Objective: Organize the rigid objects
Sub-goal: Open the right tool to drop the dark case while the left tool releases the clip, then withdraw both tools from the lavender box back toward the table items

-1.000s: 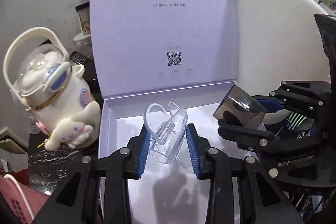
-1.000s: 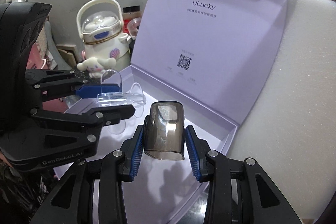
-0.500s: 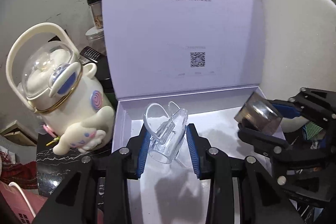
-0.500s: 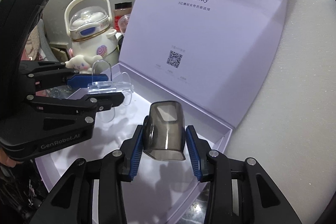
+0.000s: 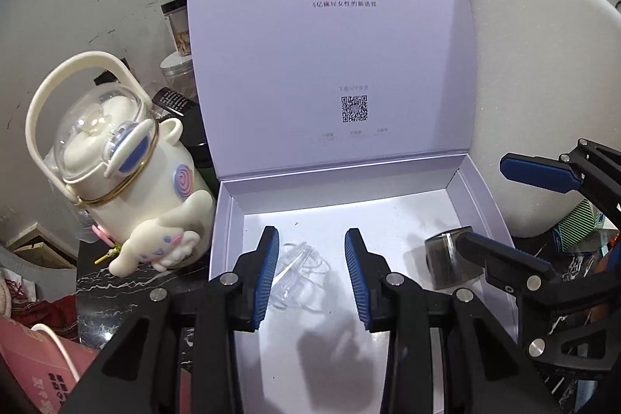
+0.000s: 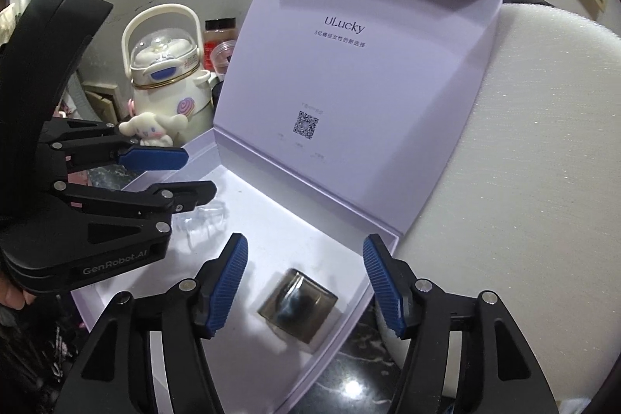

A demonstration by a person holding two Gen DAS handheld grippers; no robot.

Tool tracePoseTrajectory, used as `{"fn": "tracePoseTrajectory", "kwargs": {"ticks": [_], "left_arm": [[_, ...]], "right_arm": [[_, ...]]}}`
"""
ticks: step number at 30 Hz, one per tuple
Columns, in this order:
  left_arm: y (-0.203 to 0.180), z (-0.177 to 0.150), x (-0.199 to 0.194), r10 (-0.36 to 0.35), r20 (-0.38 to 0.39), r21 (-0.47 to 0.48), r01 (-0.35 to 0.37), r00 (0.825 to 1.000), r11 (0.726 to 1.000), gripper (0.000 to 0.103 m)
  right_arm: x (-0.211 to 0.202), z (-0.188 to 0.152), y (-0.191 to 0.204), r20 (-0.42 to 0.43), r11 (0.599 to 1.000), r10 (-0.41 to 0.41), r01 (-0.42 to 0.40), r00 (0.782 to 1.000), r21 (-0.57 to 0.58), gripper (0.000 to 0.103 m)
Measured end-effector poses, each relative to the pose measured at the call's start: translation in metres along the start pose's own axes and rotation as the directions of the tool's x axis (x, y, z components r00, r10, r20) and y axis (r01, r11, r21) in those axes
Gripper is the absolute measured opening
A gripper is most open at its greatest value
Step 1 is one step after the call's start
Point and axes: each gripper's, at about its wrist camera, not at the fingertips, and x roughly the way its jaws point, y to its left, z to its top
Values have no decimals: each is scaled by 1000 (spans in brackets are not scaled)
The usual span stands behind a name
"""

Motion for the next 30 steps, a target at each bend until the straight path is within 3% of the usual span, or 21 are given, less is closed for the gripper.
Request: {"fn": "tracePoseTrajectory", "kwargs": {"ticks": [13, 30], "left_arm": [[-18, 0, -53, 12, 86, 24, -14, 996, 1000, 35], [-24, -2, -109, 23, 179, 9, -25, 984, 1000, 35]], "right_arm": [[-30, 4, 1, 55, 999, -30, 29, 998, 12, 62], [-104, 0, 8, 167, 997, -80, 77, 983, 27, 62]]}}
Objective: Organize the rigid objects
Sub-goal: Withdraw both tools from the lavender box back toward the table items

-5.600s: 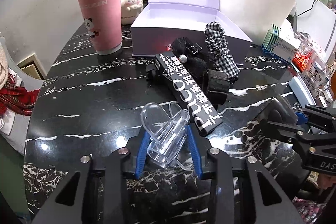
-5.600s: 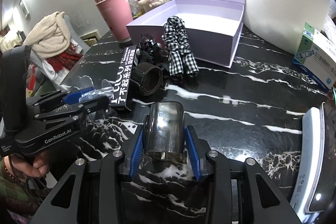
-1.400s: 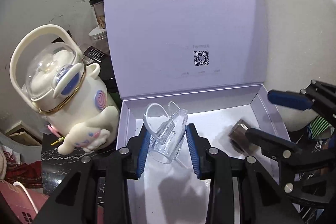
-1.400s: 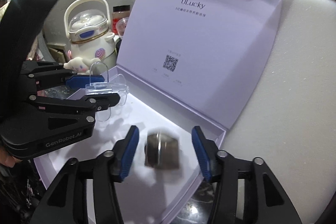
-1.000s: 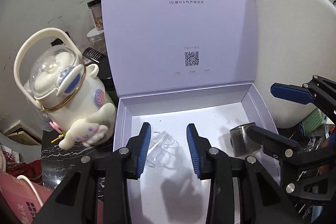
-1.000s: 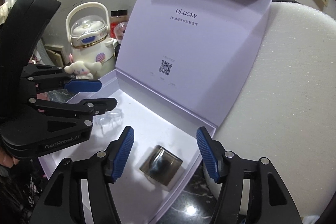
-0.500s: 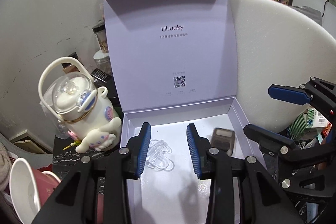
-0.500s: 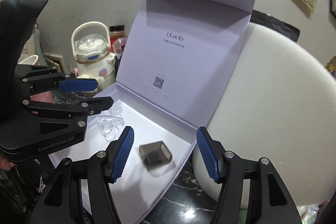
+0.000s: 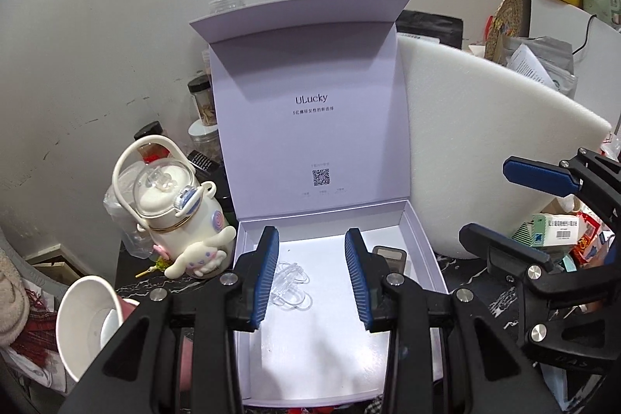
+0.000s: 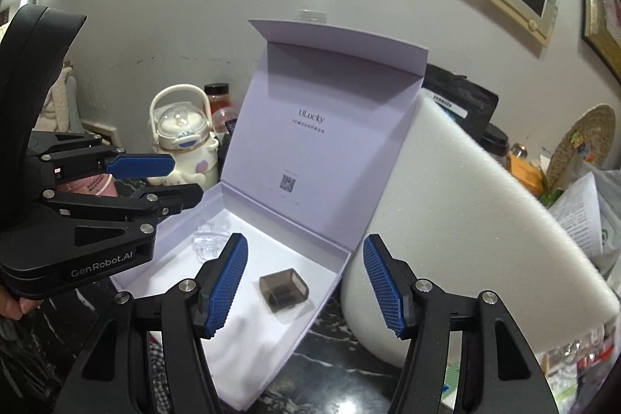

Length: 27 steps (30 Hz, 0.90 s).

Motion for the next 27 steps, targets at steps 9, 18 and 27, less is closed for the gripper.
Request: {"fn": "tracePoseTrajectory", "kwargs": {"ticks": [9, 18, 27], "left_arm": [[-11, -17, -29, -24, 22, 4, 24, 999, 1000, 35], [-22, -39, -55, -13, 20, -2, 13, 1000, 1000, 35], [-23, -61, -84, 43, 67, -36, -41, 997, 999, 97]], "right_arm": [[-41, -11, 4, 32, 1000, -8, 9, 999, -11, 65], [-71, -29, 13, 44, 1000, -11, 12, 999, -15, 67], [-93, -47, 21, 50, 1000, -8, 8, 999, 4, 69]]}}
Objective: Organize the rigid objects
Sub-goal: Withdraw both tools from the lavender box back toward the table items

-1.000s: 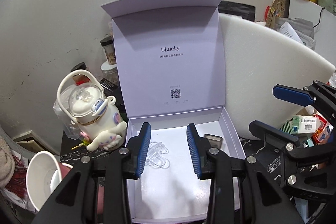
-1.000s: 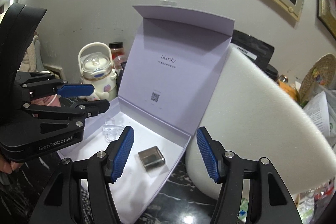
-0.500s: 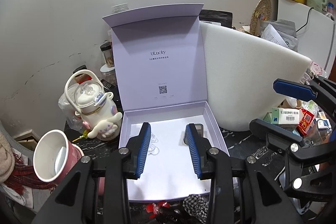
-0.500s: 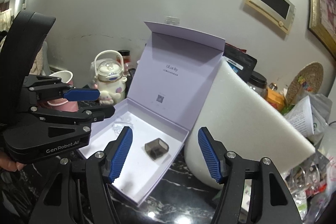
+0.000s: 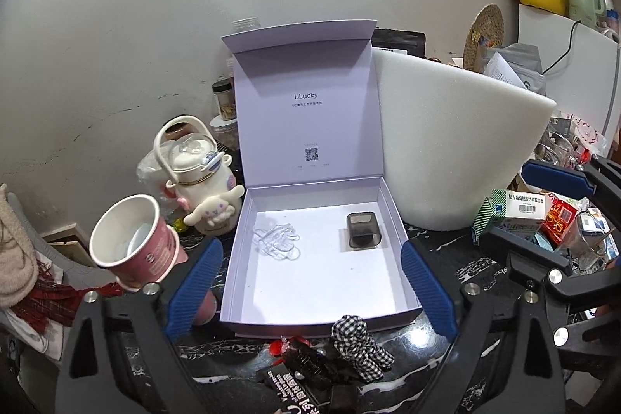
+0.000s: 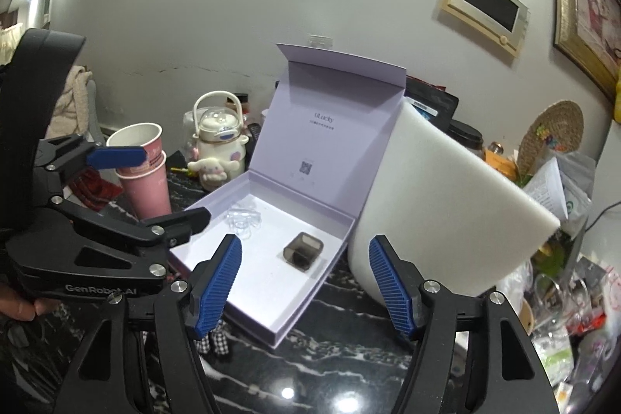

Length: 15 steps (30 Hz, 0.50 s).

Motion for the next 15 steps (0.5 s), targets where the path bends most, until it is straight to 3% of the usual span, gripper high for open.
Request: {"fn": "tracePoseTrajectory", "kwargs": {"ticks": [15], "left_arm": [[7, -39, -23, -11, -58, -41, 8, 998, 999, 97]], "right_arm": [[-23, -31, 17, -23, 999, 30, -29, 999, 36, 78]]}}
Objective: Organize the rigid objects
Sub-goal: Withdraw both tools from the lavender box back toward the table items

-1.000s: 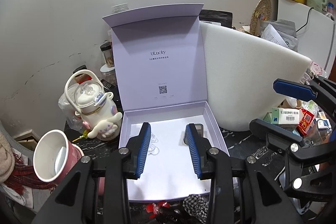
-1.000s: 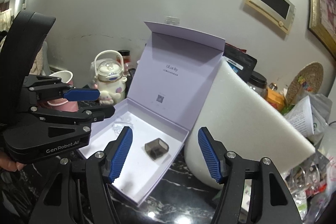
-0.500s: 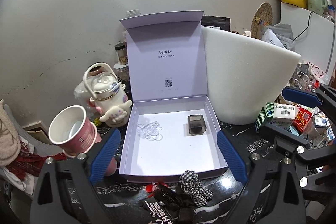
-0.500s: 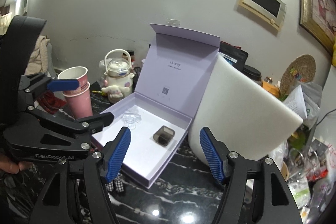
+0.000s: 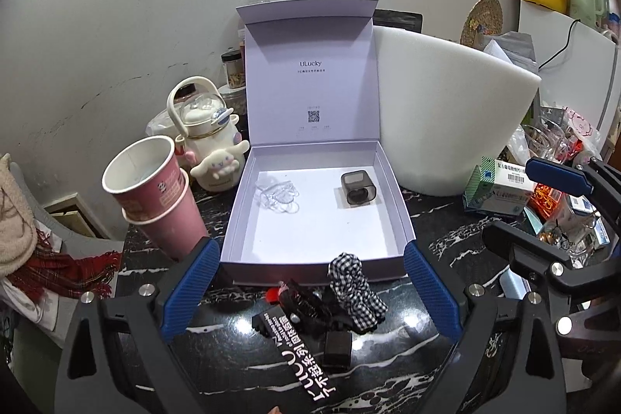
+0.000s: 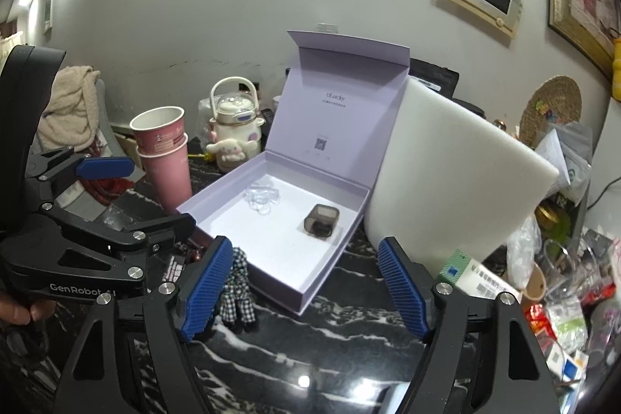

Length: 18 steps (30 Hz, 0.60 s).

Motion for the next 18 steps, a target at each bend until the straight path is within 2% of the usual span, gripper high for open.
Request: {"fn": "tracePoseTrajectory", "kwargs": {"ticks": [6, 11, 18], "left_arm": [[1, -15, -11, 11, 12, 8, -11, 1000, 1000, 97], [5, -25, -10, -6, -16, -14, 5, 1000, 1000, 97], [11, -42, -8, -7, -45, -24, 6, 999, 1000, 97]], "right_arm": [[-5, -11, 7, -6, 1000, 9, -9, 1000, 5, 85], [-11, -22, 12, 14, 1000, 14, -14, 1000, 20, 96], [-12, -36, 17, 13, 999, 21, -22, 1000, 37, 97]]}}
